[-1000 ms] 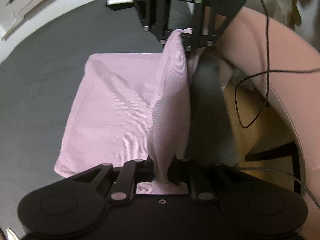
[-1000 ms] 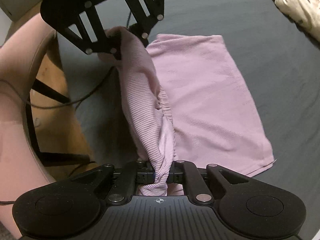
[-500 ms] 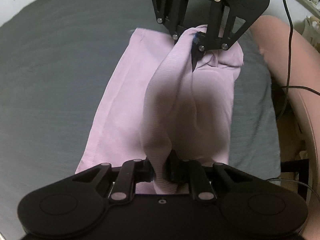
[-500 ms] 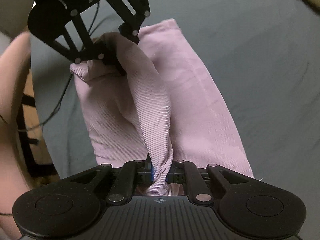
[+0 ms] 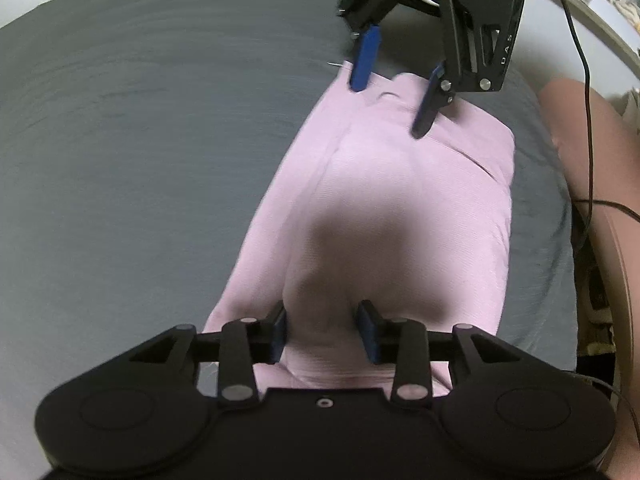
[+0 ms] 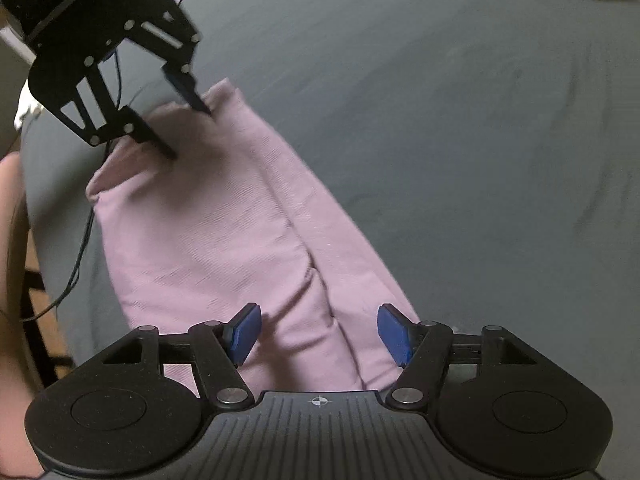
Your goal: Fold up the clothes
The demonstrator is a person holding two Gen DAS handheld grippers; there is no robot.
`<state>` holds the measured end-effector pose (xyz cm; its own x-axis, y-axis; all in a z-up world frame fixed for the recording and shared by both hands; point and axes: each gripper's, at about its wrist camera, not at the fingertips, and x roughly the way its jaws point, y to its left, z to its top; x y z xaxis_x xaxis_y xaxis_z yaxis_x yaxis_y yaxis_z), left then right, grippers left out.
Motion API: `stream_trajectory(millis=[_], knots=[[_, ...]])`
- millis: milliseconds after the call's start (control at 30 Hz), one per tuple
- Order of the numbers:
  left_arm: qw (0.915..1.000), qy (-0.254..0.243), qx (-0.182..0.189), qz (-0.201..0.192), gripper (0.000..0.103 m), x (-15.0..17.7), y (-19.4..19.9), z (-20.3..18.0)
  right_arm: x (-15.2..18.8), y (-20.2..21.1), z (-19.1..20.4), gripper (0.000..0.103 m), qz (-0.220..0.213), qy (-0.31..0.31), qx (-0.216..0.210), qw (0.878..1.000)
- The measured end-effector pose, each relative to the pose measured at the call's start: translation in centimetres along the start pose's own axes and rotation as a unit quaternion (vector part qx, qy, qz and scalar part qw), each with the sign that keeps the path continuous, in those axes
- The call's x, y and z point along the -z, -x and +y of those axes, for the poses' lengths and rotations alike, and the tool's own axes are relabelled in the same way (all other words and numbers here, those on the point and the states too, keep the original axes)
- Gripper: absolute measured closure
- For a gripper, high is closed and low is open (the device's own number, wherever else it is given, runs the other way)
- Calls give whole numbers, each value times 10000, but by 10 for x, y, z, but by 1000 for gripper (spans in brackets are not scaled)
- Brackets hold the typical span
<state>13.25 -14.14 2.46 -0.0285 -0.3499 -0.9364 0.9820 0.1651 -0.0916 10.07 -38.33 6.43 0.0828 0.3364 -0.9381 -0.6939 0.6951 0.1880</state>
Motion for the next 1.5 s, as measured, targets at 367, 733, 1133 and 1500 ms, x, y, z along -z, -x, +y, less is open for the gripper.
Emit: stream_trajectory(millis=[367,733,1133,1500], knots=[[9919,1107,-295,-540,55,18,28,-17,49,18,9,38,-922,-309,304,9948],[9846,1464,-747,-592,72,7,15,-24,54,-3,16,60,-786,-273,473,9954],[9808,1299,-1237,-770,94,4,26,-39,52,10,22,94,-1141,-735,1087,9848],[9703,1614,-1622,-780,90,-5,13,-29,51,-10,12,93,-1191,-1147,1330,9772]])
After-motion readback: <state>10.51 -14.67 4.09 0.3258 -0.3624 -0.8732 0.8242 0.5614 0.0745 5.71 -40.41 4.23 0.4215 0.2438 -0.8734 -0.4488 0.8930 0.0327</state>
